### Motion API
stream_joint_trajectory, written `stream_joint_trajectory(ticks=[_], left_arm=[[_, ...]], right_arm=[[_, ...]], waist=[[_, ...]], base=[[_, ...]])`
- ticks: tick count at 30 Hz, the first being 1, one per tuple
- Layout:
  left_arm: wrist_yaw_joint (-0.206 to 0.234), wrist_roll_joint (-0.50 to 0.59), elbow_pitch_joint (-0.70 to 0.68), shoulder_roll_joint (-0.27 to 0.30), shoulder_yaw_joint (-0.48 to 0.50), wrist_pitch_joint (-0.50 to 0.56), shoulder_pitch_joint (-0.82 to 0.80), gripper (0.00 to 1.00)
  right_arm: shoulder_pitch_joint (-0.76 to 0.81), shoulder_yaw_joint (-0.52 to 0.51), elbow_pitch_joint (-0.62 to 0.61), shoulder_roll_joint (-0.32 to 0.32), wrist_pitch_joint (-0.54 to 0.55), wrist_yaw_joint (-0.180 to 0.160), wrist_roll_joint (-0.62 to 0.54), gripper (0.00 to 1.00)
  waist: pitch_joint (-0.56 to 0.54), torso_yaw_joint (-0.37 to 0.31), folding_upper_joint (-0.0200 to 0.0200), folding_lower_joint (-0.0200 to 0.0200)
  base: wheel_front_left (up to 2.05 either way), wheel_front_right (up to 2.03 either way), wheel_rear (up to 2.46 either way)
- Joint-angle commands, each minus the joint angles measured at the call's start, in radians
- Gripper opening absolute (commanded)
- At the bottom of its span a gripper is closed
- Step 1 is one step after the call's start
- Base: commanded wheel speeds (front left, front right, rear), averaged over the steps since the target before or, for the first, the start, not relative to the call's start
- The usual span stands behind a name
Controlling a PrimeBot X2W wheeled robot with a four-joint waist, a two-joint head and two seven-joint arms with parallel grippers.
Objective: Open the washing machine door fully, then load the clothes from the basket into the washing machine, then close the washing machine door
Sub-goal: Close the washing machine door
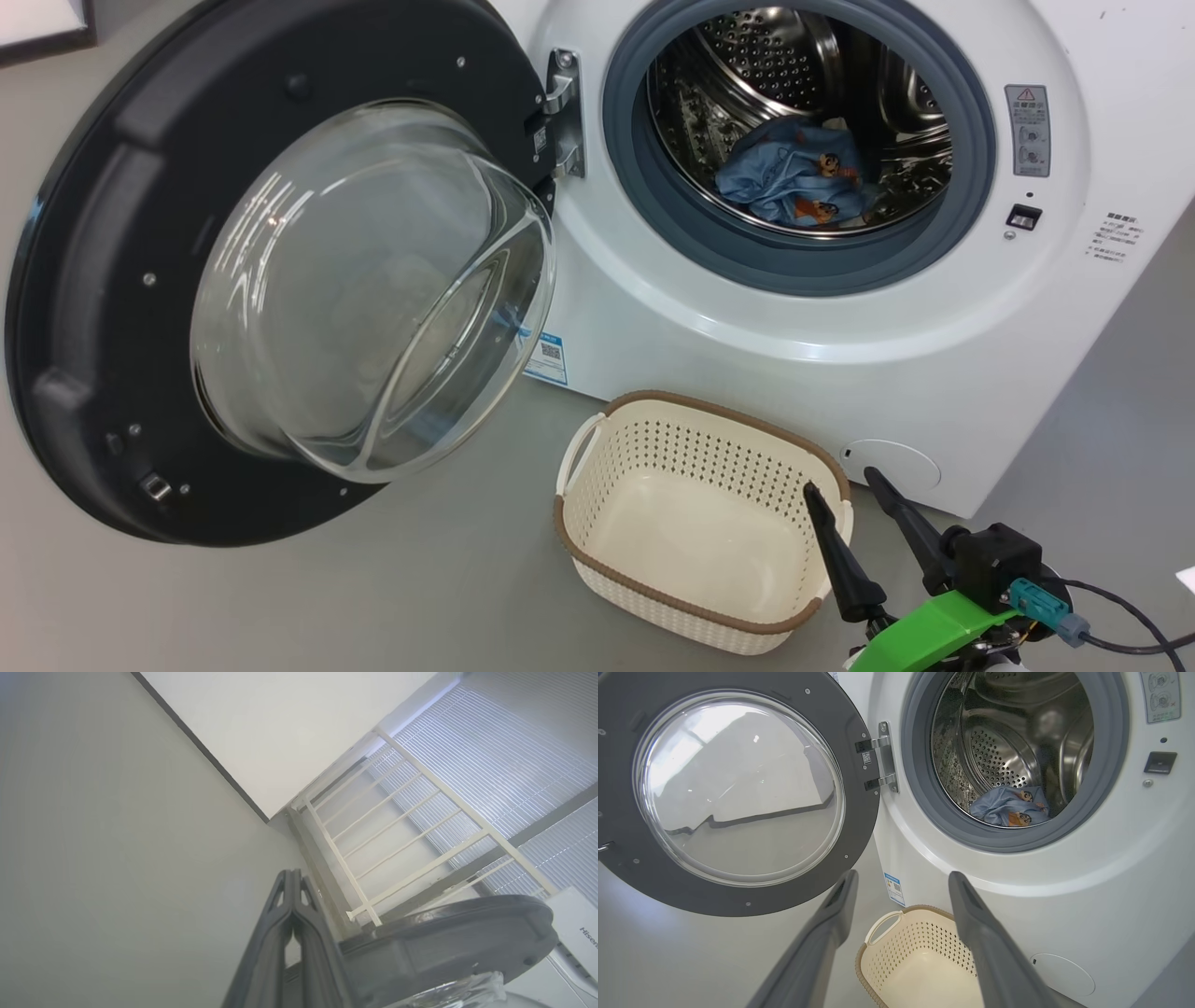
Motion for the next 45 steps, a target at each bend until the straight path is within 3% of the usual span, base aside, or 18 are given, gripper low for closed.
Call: stream_joint_trajectory(ticks=[1, 5, 9, 20, 32, 45], left_arm=[[0.005, -0.026, -0.005, 0.049, 0.039, 0.02, -0.055, 0.0], [0.039, -0.188, 0.103, 0.115, 0.102, 0.139, -0.189, 0.0], [0.049, -0.262, 0.192, 0.178, 0.112, 0.215, -0.291, 0.0], [0.004, -0.367, 0.481, 0.289, 0.17, 0.254, -0.476, 0.0], [-0.088, -0.435, 0.693, 0.333, 0.172, 0.351, -0.569, 0.0], [-0.121, -0.486, 0.797, 0.333, 0.132, 0.536, -0.614, 0.0]], right_arm=[[-0.01, 0.022, -0.027, 0.005, -0.005, 0.002, -0.005, 1.0], [-0.002, 0.019, -0.029, 0.008, -0.005, 0.002, -0.007, 1.0], [0.013, 0.016, -0.03, 0.013, -0.005, 0.002, -0.009, 1.0], [0.015, 0.008, -0.04, -0.003, -0.005, 0.002, -0.039, 1.0], [-0.01, -0.002, -0.043, -0.016, -0.005, 0.002, -0.057, 1.0], [-0.029, 0.004, -0.031, -0.01, -0.005, 0.002, -0.061, 1.0]], waist=[[0.002, 0.001, -0.0001, 0.0], [0.007, 0.004, -0.0001, 0.0], [0.009, 0.0, -0.0001, 0.0], [0.074, -0.082, -0.0001, 0.0], [0.128, -0.116, -0.0001, 0.0], [0.135, -0.082, -0.0001, 0.0]], base=[[0.0, 0.0, 0.0], [0.0, 0.0, 0.0], [0.0, 0.0, 0.0], [0.0, 0.0, 0.0], [0.0, 0.0, 0.0], [0.0, 0.0, 0.0]])
